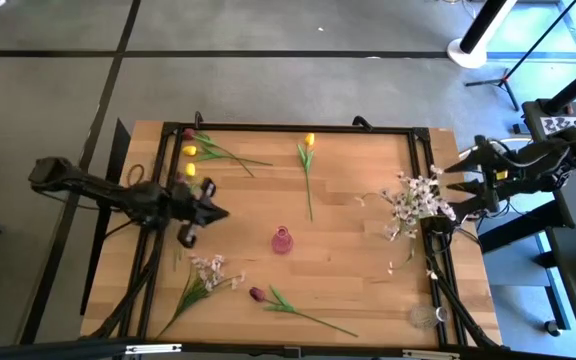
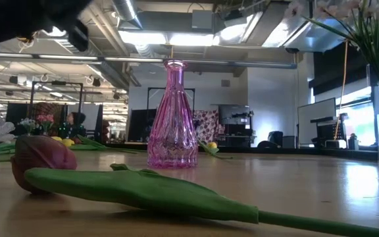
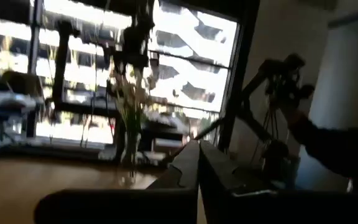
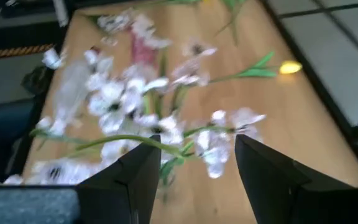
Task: Sort flowers into vase by color
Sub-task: Put the top white flowers into the top transparent vase, then adjust the top transparent vase on the table
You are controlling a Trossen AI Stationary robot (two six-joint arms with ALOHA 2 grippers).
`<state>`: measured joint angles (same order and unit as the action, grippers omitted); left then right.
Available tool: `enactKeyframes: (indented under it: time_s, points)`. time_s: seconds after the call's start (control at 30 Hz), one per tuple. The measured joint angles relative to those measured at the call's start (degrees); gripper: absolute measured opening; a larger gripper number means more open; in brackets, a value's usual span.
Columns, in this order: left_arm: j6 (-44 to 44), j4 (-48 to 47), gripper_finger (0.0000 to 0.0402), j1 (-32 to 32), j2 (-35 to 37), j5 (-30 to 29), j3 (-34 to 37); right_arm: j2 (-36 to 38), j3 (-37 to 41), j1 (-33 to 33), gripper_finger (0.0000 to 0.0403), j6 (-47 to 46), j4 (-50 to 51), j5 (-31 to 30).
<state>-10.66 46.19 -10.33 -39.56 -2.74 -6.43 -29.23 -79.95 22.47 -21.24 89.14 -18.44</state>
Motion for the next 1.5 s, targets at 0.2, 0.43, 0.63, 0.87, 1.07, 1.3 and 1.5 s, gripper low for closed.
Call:
enactKeyframes:
  time_s: [0.2, 0.43, 0.63, 0.87, 1.07, 1.3, 1.5]
  points:
    - [-8.04, -19.57, 0.0000, -3.46, -10.79, -5.15, -12.44, 0.21, -0.10, 0.01, 0.0207, 0.07, -1.17, -6.35]
    - [-32.92, -51.25, 0.0000, -10.77, -16.49, -9.87, -27.88, 0.20, -0.10, 0.01, 0.0207, -0.01, -2.51, -8.07]
    - [-52.29, -55.08, 0.0000, -21.76, -20.34, -8.01, -31.91, 0.20, 0.45, 0.01, 0.0207, 0.54, -2.53, -8.35]
    - [-88.20, -63.22, 0.0000, -35.31, -24.27, -8.15, -31.94, 0.22, 0.45, 0.01, 0.0207, 6.35, -8.63, -11.84]
    - [-101.29, -63.72, 0.0000, -42.34, -29.18, -7.96, -31.94, -0.35, 0.49, 0.01, 0.0207, 6.55, -10.41, -4.73]
    - [-112.81, -63.26, 0.0000, -43.55, -32.28, 1.80, -31.94, -0.68, 0.71, 0.01, 0.0207, 17.74, -31.62, 8.45]
    - [-110.66, -63.76, 0.0000, -43.69, -32.44, -3.64, -31.94, -1.27, 8.29, 0.01, 0.0207, 14.55, -38.37, 17.46]
